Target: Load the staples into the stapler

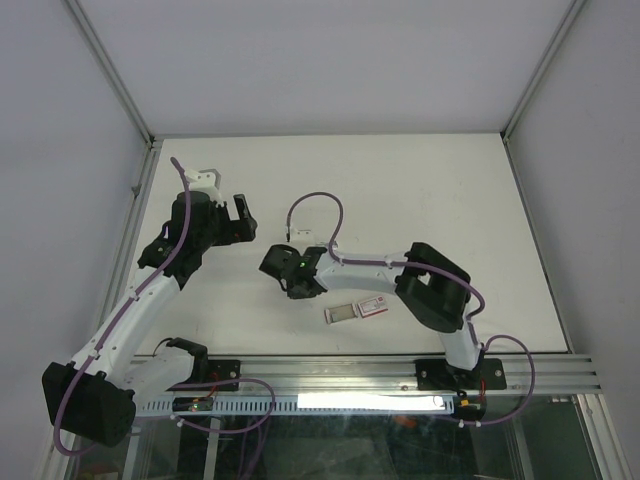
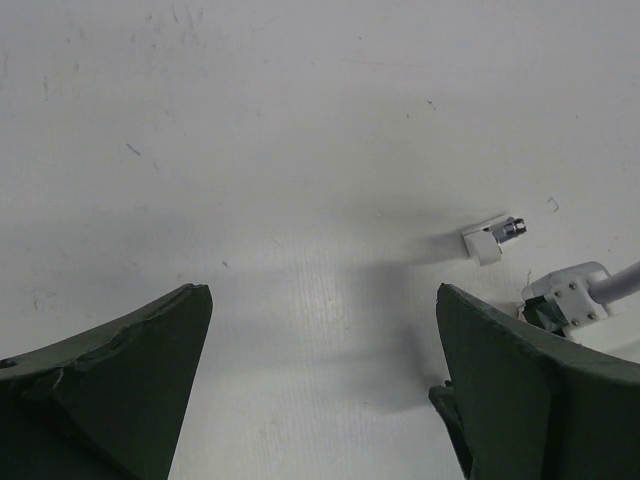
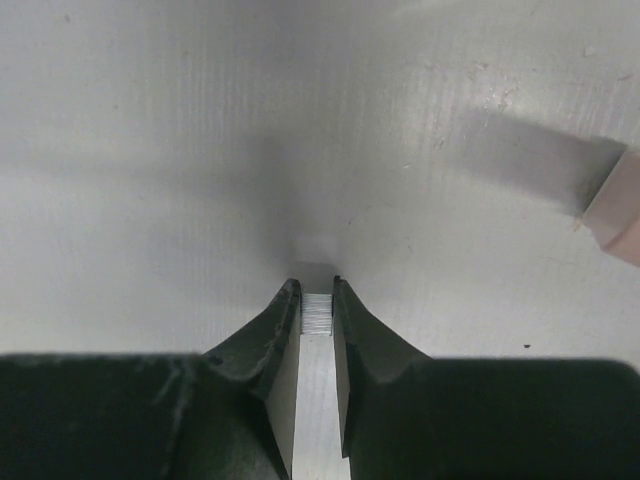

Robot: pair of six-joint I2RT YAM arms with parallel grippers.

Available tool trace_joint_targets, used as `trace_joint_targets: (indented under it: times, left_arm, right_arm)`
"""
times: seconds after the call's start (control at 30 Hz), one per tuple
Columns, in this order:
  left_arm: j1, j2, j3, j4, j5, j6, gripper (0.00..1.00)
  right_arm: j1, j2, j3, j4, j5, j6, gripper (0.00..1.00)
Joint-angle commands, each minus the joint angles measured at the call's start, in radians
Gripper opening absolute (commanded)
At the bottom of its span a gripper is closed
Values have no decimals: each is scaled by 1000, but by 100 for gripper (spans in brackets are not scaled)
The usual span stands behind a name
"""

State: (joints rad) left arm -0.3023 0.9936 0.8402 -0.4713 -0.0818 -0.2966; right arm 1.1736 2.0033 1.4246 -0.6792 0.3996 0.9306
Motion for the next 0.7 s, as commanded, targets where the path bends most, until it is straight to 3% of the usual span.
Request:
trace_joint_targets:
  times: [0.0, 0.2, 0.37, 0.5, 0.67]
  left_arm:
    - [-6, -4, 8, 23, -3, 22, 99]
    - [-1, -12, -18, 55, 95, 0, 97]
    - [-23, -7, -66, 156, 266, -128, 91]
    - [-125, 1, -142, 321, 322, -312, 90]
    - [-298, 44, -234, 527, 295, -525, 89]
  right_arm:
    - [-1, -182, -61, 195, -34, -206, 18]
    - [-28, -388, -139, 204, -74, -395, 17]
    - [-159, -565, -283, 230, -192, -496, 17]
    - [-312, -695, -433, 288, -289, -548, 18]
    - [-528, -771, -539, 331, -400, -550, 18]
